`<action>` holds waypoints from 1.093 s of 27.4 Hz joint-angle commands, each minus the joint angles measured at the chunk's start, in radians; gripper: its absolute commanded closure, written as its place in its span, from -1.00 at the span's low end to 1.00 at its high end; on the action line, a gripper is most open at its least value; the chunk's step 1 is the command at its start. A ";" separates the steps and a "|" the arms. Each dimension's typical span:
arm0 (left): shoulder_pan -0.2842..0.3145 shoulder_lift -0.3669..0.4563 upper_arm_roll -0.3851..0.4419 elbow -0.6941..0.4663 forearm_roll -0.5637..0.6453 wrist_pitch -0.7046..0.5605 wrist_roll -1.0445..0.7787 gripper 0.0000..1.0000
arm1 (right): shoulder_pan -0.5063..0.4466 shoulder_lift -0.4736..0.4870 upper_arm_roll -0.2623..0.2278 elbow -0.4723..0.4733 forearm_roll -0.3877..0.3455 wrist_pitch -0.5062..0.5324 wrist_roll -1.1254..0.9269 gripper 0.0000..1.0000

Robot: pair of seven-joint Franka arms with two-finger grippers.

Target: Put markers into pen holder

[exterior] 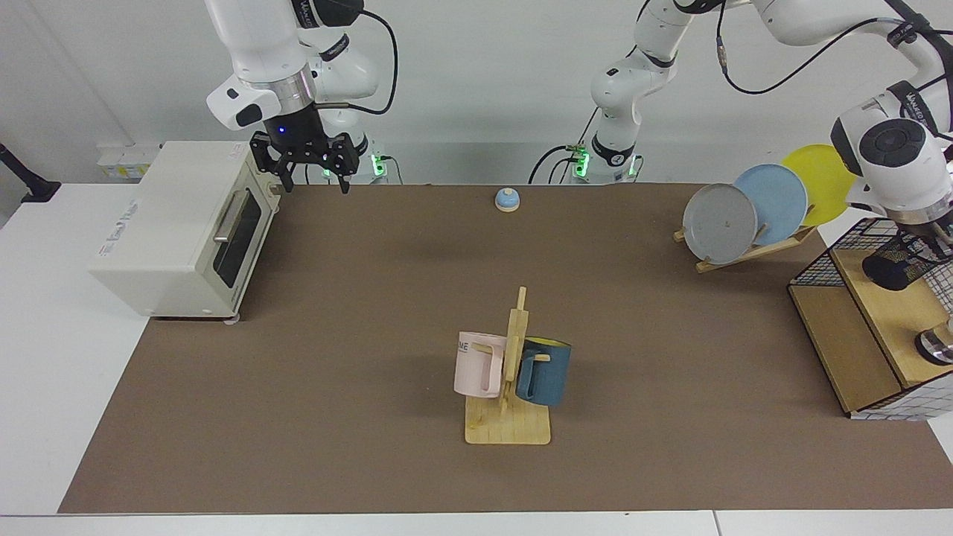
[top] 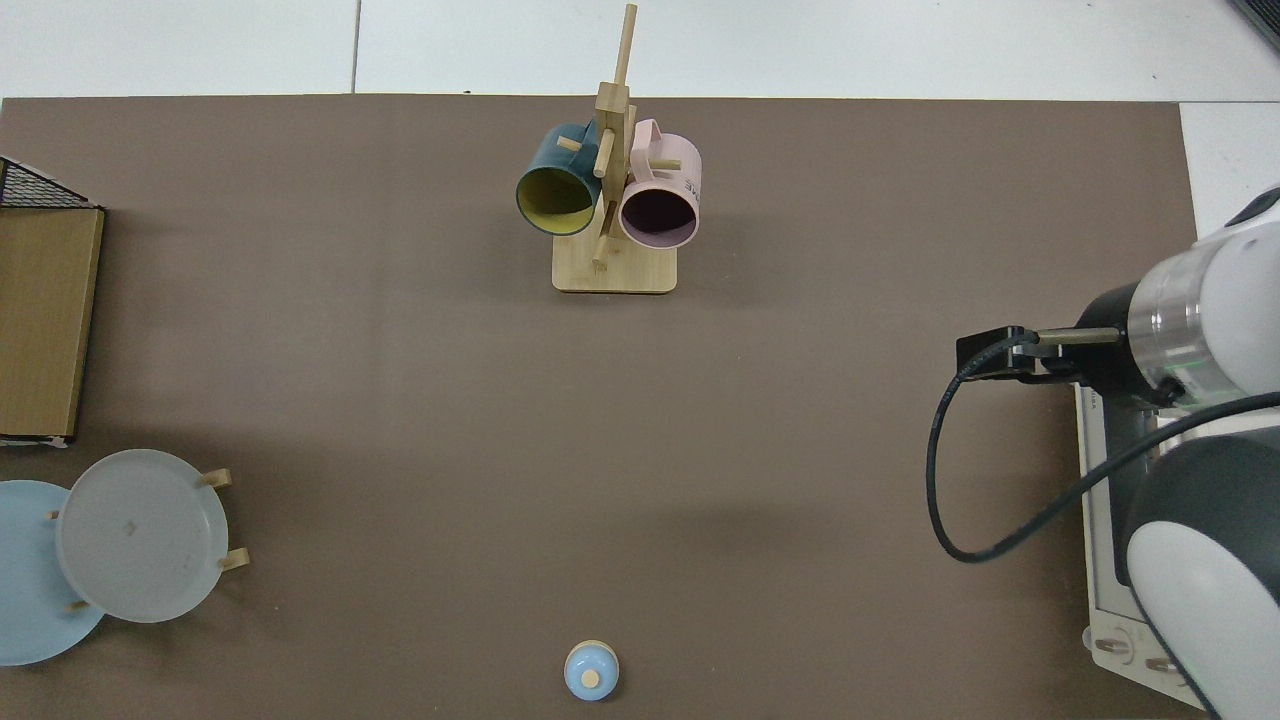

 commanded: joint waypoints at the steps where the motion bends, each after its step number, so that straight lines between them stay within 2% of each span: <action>1: 0.015 -0.011 0.000 -0.017 -0.011 0.028 0.027 0.65 | -0.016 -0.004 0.010 -0.009 0.017 0.018 0.004 -0.99; 6: 0.015 -0.011 0.009 -0.017 -0.013 0.028 0.044 0.57 | -0.016 -0.004 0.010 -0.009 0.017 0.018 0.004 -0.99; 30: 0.013 -0.025 0.016 -0.010 -0.025 0.011 0.053 0.54 | -0.016 -0.004 0.010 -0.009 0.017 0.018 0.004 -0.99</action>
